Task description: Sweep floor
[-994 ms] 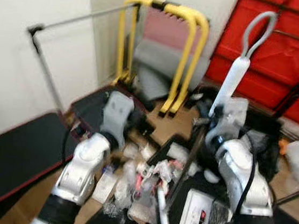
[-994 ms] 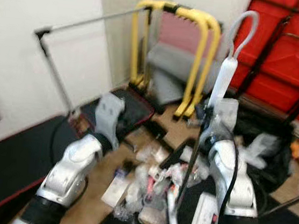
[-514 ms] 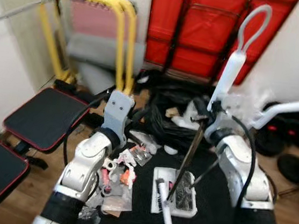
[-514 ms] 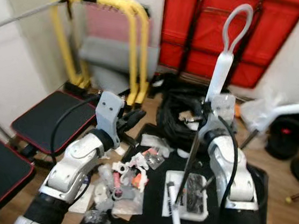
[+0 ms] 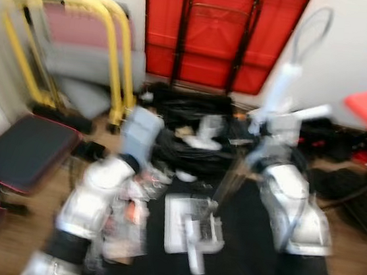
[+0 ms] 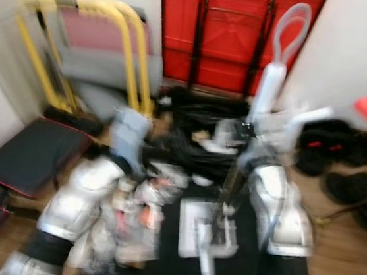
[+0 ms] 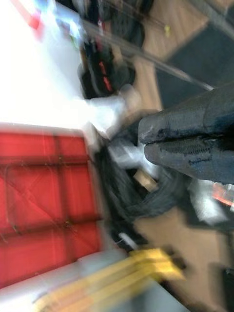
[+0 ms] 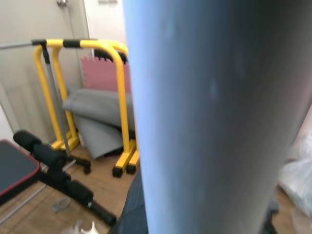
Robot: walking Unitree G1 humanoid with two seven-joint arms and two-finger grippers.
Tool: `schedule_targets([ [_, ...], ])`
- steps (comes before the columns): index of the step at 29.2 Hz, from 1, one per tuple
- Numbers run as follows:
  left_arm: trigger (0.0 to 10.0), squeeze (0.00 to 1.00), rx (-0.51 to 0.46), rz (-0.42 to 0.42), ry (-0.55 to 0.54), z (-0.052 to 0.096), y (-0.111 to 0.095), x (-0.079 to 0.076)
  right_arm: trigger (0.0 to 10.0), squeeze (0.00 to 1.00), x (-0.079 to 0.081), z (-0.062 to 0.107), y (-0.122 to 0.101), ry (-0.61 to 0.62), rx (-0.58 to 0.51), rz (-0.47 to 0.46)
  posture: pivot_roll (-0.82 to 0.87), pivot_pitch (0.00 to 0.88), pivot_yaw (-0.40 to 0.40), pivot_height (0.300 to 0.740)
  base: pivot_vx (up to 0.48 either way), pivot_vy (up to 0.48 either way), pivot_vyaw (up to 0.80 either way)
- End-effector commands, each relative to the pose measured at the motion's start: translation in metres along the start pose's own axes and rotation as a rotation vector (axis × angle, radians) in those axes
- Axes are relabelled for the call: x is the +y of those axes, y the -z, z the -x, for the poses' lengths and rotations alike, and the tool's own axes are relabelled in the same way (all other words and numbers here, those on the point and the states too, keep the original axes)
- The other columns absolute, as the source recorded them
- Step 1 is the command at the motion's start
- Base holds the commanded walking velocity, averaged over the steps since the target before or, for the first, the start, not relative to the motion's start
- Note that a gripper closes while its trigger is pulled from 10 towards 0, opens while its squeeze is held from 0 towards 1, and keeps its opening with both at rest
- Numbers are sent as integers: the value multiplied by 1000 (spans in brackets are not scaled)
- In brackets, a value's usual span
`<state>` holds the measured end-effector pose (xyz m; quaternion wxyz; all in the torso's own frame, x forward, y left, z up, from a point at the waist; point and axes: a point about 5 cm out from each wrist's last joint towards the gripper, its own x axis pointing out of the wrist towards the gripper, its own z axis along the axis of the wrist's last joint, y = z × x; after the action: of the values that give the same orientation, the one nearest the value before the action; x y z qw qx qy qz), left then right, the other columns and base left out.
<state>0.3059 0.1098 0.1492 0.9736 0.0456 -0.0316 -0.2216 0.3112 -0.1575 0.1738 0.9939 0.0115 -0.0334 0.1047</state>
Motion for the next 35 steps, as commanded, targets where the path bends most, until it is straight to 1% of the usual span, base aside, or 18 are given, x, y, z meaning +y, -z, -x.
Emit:
schedule_targets([
  [1,10000,0,-10,-13,1,-1,-3,-1,10000,0,0,-2,-12,0,-54,1,-104,82,-151,740,0,0,0],
  [15,10000,0,-10,-20,2,0,-4,-1,10000,0,0,-2,-13,2,-65,-2,-104,88,-150,740,0,0,0],
  [27,10000,0,-29,-29,-9,0,-7,-1,10000,0,-1,-6,-19,-8,-106,1,-114,95,-145,740,0,0,0],
  [30,10000,0,-36,-26,-4,1,-9,-2,10000,0,-4,-6,-21,5,-115,5,-115,102,-143,740,0,0,0],
  [35,10000,0,-35,-11,57,7,-11,-10,10000,0,-12,-7,-27,36,-161,-1,-107,138,-140,740,0,0,0],
])
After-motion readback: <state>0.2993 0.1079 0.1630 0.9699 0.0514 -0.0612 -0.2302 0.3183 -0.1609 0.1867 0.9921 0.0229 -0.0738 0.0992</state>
